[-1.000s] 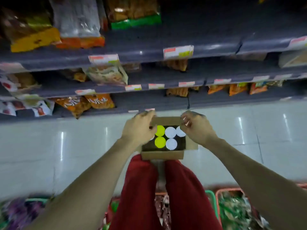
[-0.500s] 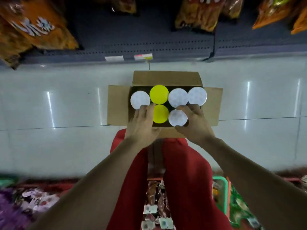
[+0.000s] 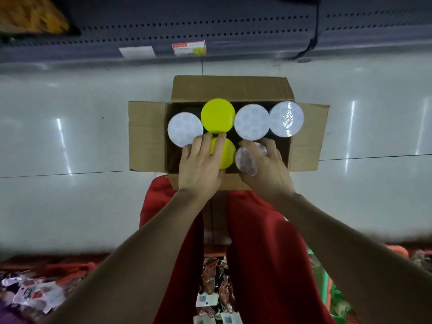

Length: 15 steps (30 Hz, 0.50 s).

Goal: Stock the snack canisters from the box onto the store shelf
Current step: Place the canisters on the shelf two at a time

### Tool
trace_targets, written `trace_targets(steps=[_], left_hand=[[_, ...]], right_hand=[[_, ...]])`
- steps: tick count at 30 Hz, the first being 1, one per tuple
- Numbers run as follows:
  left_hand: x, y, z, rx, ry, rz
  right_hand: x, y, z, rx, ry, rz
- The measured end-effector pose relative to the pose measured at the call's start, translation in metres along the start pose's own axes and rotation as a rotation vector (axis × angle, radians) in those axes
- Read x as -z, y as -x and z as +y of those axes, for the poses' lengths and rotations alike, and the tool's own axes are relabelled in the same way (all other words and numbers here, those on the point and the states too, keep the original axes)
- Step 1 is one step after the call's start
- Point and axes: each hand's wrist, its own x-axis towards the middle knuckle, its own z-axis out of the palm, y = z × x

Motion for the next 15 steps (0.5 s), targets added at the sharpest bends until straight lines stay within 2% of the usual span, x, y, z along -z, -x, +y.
trace_targets(steps=[4, 8, 15], left_hand=[[0.011, 0.005, -0.002, -0.049, -0.052, -0.031], [0.043, 0.018, -0.001, -0.019, 0.053, -0.112], [0.158, 0.054, 0.011, 0.022, 0.176, -0.157]], right_hand=[[0.014, 0.01, -0.003, -0.023, -0.019, -0.003], [0.042, 0.032, -0.016, -0.055, -0.039, -0.006], [0.127, 0.092, -0.069, -0.091, -0.048, 0.012]])
